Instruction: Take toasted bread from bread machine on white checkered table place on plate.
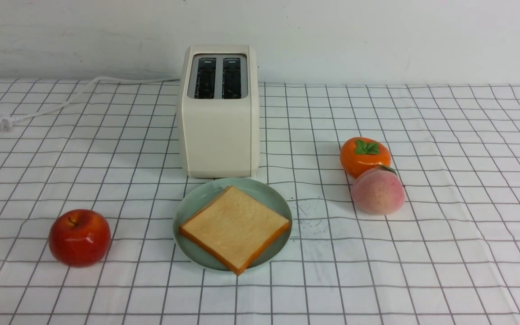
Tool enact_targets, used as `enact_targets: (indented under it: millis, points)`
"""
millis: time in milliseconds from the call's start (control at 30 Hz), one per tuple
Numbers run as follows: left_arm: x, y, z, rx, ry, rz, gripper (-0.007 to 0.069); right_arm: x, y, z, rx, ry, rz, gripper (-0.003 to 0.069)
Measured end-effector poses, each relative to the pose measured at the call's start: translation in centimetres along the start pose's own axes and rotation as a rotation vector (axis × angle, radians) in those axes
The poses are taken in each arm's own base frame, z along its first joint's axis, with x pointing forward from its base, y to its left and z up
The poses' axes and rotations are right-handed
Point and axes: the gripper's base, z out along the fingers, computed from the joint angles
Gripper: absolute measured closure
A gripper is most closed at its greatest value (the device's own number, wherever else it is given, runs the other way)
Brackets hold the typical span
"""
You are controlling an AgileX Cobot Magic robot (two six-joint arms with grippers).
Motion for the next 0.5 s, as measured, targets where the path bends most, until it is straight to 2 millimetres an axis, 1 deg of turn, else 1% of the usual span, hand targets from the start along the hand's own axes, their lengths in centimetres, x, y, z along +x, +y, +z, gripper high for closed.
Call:
enact_targets:
  millis: [100,133,300,333,500]
  points:
    - [1.4,0.4,-0.2,-0.050,0.147,-0.025,0.0638,0.0,0.0,0.0,0.000,0.000,0.000,0.0642]
    - [1.6,0.4,-0.2,-0.052,0.158,-0.035,0.0638,0.0,0.0,0.0,0.000,0.000,0.000,0.0642]
    - [1.7,0.4,-0.3,-0.067,0.162,-0.138,0.0638,0.0,0.0,0.0,0.000,0.002,0.000,0.0637]
    - [1.7,0.4,-0.3,-0.071,0.160,-0.183,0.0638,0.0,0.0,0.0,0.000,0.002,0.000,0.0638]
    - [1.7,0.5,-0.3,-0.074,0.160,-0.212,0.0638,0.0,0.0,0.0,0.001,0.002,0.000,0.0638]
